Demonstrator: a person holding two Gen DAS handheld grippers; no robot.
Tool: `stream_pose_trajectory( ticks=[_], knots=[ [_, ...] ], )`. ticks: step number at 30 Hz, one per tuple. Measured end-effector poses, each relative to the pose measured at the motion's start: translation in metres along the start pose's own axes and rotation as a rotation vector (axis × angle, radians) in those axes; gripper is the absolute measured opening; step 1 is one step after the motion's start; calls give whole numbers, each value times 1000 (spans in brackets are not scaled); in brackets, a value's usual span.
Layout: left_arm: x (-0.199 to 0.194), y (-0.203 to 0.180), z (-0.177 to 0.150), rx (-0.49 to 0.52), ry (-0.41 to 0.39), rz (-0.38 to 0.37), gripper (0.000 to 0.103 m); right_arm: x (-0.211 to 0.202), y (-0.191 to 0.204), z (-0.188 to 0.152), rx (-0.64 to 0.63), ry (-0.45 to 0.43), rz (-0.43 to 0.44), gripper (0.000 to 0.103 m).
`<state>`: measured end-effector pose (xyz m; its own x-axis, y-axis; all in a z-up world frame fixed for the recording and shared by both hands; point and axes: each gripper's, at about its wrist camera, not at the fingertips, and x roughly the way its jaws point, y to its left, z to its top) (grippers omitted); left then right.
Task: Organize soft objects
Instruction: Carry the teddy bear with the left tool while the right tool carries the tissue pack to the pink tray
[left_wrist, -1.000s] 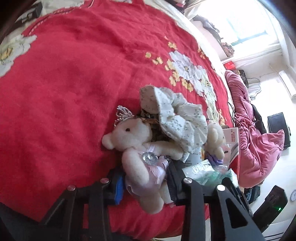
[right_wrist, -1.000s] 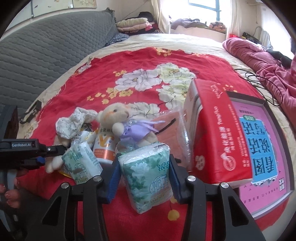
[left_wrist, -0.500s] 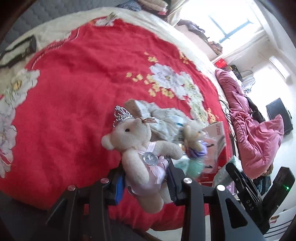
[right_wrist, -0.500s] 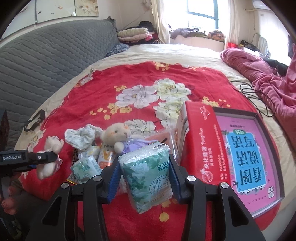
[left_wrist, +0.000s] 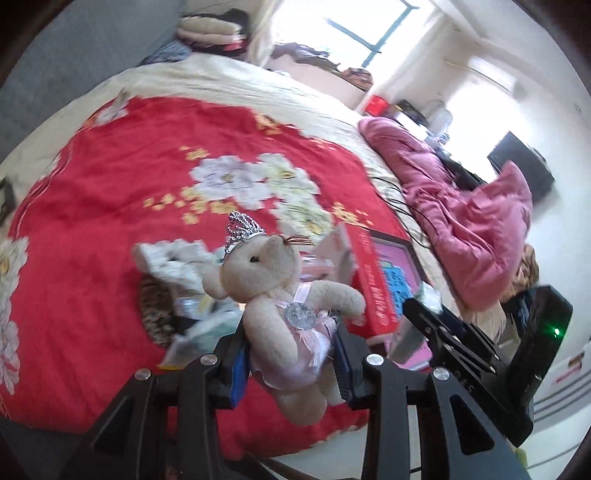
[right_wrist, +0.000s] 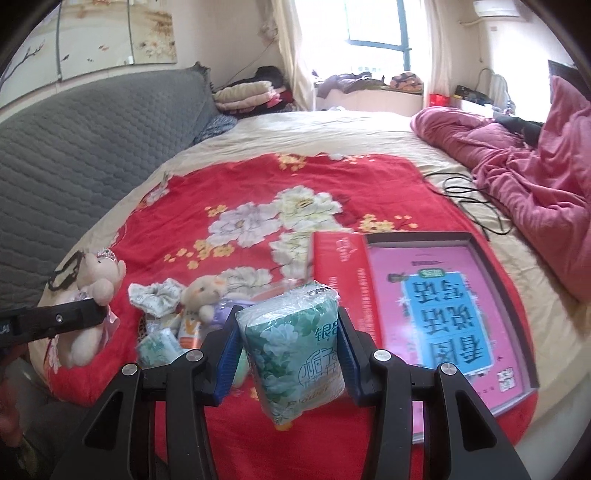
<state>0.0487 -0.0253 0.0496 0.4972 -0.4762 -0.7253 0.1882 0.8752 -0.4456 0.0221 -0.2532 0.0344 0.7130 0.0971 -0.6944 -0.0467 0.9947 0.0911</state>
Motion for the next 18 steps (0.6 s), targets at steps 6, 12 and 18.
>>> stream_pose_trajectory(
  ticks=[6, 12, 18],
  knots=[
    [15, -55, -5, 90, 18, -68, 39, -15, -41, -4, 49, -11, -44, 49],
    [43, -102, -16, 163, 60, -124, 39, -24, -91, -15, 119, -11, -109, 48],
    [88, -141, -25, 201, 124, -160, 39, -25, -146, -25, 185, -4, -165, 48]
  ],
)
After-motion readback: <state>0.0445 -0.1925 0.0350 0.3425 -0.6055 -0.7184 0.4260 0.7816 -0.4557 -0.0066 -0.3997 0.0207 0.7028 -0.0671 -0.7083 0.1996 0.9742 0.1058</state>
